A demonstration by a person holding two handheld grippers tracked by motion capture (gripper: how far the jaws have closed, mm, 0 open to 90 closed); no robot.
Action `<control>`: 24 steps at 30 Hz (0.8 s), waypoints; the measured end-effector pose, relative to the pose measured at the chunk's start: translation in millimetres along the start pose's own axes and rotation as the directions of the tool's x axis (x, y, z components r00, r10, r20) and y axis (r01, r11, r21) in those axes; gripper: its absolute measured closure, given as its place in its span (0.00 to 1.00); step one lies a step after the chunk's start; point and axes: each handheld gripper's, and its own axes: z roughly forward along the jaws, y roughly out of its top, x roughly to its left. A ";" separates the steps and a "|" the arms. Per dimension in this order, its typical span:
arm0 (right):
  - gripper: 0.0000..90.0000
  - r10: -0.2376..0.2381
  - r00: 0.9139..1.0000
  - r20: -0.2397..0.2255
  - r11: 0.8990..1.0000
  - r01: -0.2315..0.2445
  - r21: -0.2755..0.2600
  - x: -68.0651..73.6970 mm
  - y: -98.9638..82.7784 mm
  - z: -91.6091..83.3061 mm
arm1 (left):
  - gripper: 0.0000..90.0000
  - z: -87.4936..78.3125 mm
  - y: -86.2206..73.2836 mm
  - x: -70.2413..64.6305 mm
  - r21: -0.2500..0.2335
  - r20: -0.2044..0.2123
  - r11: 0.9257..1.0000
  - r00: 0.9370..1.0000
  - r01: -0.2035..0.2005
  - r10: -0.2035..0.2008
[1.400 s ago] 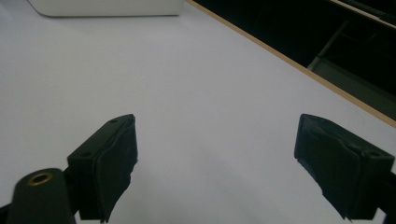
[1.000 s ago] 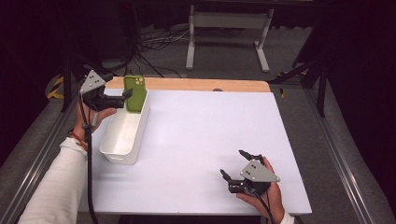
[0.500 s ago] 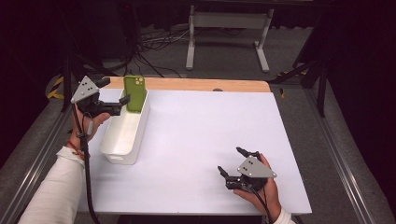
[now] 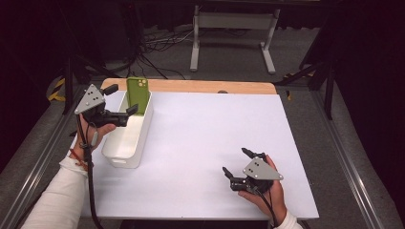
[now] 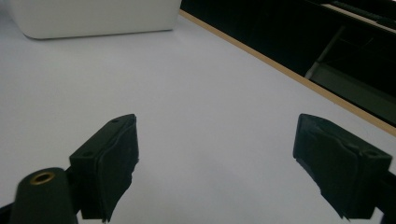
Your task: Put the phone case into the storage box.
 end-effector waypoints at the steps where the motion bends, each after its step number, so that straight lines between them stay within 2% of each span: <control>1: 0.17 0.000 1.000 0.001 1.000 0.000 -0.001 0.1 0.4 -0.3 | 0.04 -0.9 0.5 -1.6 0.004 0.006 1.000 1.000 -0.006 0.006; 12: 0.17 -0.002 1.000 -0.005 1.000 0.002 -0.005 0.8 2.0 -2.6 | 0.03 -15.6 -3.0 -18.7 -0.042 0.046 0.999 0.999 0.001 0.001; 18: 0.17 -0.003 1.000 -0.006 1.000 0.003 -0.010 2.3 3.7 -3.8 | 0.01 -24.0 -3.9 -28.3 -0.056 0.059 0.998 0.998 -0.008 0.011; 19: 0.16 -0.004 1.000 -0.007 1.000 0.003 -0.010 2.5 3.9 -3.9 | 0.01 -26.2 -4.6 -31.0 -0.071 0.066 0.997 0.998 0.000 0.005; 24: 0.16 -0.006 1.000 -0.006 1.000 0.006 -0.017 2.8 5.1 -5.8 | 0.02 -32.7 -5.4 -42.0 -0.077 0.089 0.997 0.996 -0.018 0.025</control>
